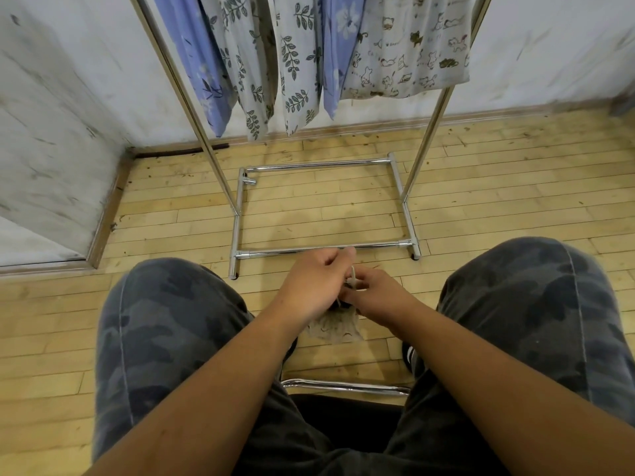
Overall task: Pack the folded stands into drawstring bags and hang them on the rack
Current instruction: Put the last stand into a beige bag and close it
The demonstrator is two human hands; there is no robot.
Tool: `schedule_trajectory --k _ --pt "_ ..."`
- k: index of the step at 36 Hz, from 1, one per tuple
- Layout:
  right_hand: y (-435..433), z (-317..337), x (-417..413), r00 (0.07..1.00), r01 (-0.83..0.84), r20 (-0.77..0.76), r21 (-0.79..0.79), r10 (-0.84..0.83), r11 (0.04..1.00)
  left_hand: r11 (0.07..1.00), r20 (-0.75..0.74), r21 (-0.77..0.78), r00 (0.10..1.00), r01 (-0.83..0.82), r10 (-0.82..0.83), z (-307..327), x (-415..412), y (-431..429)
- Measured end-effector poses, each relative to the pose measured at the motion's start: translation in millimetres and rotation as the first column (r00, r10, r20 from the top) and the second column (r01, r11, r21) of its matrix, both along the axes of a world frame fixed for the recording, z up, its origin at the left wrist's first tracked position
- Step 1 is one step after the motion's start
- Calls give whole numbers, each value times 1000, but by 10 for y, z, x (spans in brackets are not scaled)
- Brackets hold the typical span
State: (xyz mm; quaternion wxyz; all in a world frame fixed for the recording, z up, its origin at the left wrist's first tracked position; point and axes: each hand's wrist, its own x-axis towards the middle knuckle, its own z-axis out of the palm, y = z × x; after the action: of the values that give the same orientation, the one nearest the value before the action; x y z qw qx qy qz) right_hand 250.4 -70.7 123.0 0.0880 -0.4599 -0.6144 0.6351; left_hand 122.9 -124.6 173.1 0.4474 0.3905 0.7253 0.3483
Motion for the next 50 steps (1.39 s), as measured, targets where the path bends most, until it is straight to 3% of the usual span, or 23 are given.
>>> schedule_trajectory --k 3,7,12,17,21,29,40,50 --pt "20 -11 6 998 -30 57 -19 31 999 999 -14 3 999 46 -46 -32 54 -18" --pt "72 -85 9 981 -77 184 75 62 994 988 -62 31 986 154 -152 -47 100 -38" --pt "145 -104 -3 913 -280 353 175 205 944 958 -155 66 952 278 -266 -73 93 -39" --pt "96 -21 93 981 -135 170 233 97 963 979 -140 29 971 202 -196 -3 61 29" --pt "150 225 151 999 -37 -28 139 42 990 993 -72 66 993 100 -95 76 -19 78" --pt "342 687 256 995 25 -94 89 -16 996 992 -85 96 994 82 -74 393 -12 285" --pt "785 1390 434 963 145 -255 192 -94 970 970 -156 202 982 133 -102 1206 24 779" --pt "1271 2217 535 876 309 -454 268 -163 912 911 -200 375 974 174 -104 2038 142 1394"
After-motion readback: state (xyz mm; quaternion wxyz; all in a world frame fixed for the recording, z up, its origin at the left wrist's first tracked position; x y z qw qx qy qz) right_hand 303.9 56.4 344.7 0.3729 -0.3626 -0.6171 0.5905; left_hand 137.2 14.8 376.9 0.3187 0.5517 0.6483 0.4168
